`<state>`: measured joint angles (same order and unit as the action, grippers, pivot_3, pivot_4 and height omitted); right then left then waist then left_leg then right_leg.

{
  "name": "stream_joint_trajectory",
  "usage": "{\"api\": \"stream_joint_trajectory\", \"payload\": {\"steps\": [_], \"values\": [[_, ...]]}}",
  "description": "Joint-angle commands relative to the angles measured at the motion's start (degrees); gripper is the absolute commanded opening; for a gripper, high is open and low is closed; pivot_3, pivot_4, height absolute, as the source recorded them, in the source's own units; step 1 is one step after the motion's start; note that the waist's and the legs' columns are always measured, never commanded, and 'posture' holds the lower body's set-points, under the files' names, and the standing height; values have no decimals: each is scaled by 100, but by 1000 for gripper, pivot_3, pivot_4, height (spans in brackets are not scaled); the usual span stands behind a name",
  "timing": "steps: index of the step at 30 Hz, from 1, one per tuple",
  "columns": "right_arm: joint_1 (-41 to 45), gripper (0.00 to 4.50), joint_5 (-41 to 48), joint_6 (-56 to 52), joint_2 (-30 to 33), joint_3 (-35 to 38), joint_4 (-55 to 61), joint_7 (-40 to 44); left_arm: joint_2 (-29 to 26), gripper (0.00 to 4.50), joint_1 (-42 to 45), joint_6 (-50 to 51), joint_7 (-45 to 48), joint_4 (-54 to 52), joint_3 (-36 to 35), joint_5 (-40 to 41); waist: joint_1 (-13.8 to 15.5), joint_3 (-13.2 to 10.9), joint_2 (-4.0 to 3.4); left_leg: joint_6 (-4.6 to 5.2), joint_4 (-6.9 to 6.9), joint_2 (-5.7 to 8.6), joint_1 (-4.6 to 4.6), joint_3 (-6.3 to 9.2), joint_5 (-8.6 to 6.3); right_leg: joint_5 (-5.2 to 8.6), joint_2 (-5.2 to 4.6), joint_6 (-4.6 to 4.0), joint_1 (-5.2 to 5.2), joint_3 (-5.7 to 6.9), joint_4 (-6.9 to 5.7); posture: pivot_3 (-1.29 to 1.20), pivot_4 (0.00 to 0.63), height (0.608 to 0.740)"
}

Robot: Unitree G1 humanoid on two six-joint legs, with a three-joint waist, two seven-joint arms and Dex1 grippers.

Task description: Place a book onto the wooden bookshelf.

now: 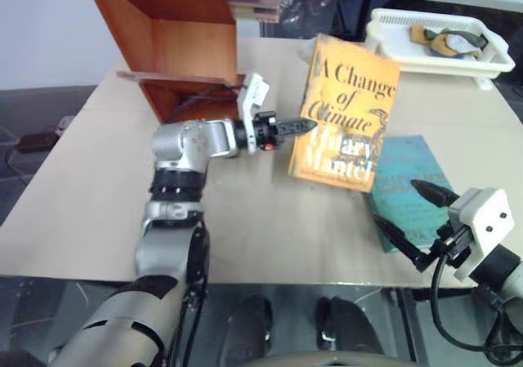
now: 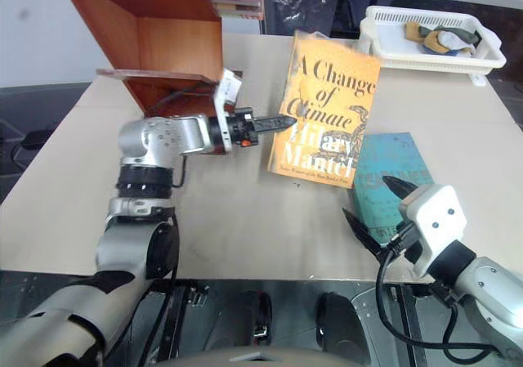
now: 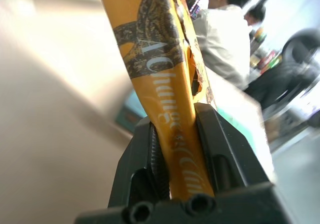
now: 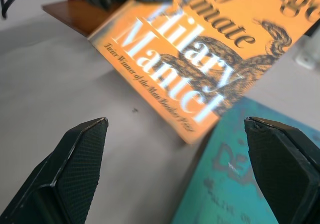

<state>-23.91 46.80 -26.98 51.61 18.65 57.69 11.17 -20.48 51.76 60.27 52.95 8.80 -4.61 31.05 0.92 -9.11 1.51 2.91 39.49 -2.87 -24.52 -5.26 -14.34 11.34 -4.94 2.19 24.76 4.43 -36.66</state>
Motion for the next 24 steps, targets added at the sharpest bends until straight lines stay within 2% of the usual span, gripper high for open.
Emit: {"api": "stream_joint_trajectory", "payload": {"steps": [1,3,8,11,14,20,24], "values": [[288,4500,134,-40,-65,180,-174,333,-882,892,-431,-1754,671,-2069,468,-508,-12,0,0,-1,0,0,0,-3,1,0,-1,-3,2,-4,1,0,150,740],[478,4500,164,-106,-89,124,-284,420,-1254,892,-653,-2645,767,-2437,666,-941,2,1,-2,-1,0,-1,2,-6,0,6,0,-14,3,-6,1,0,150,740],[990,4500,269,-235,-70,38,-607,820,-1699,892,-584,-5195,776,-2465,1037,-2152,80,5,-9,23,1,5,16,-11,-13,17,-2,-22,-13,-8,4,0,150,740],[1197,4500,231,-80,-73,61,-827,1228,-1969,892,-381,-5984,537,-2454,1042,-2795,115,4,-8,24,2,6,15,-14,-13,17,-1,-20,-13,-13,6,0,150,740],[1592,4500,444,52,-225,251,-1129,1546,-2373,892,-4,-6385,203,-2048,997,-3567,117,1,-3,25,2,4,9,-15,-13,15,4,-18,-5,-13,6,0,150,740],[2523,4500,611,323,-493,46,-1629,2304,-2861,892,622,-6692,-39,-1272,803,-3903,116,0,-4,25,1,2,14,-23,-13,11,5,20,-6,-18,4,0,150,740],[2761,4500,523,357,-578,-72,-1903,2709,-3380,892,718,-6897,395,-882,939,-3987,113,-2,-4,24,1,1,12,-26,-13,10,6,20,-5,-14,5,0,150,740]]}}
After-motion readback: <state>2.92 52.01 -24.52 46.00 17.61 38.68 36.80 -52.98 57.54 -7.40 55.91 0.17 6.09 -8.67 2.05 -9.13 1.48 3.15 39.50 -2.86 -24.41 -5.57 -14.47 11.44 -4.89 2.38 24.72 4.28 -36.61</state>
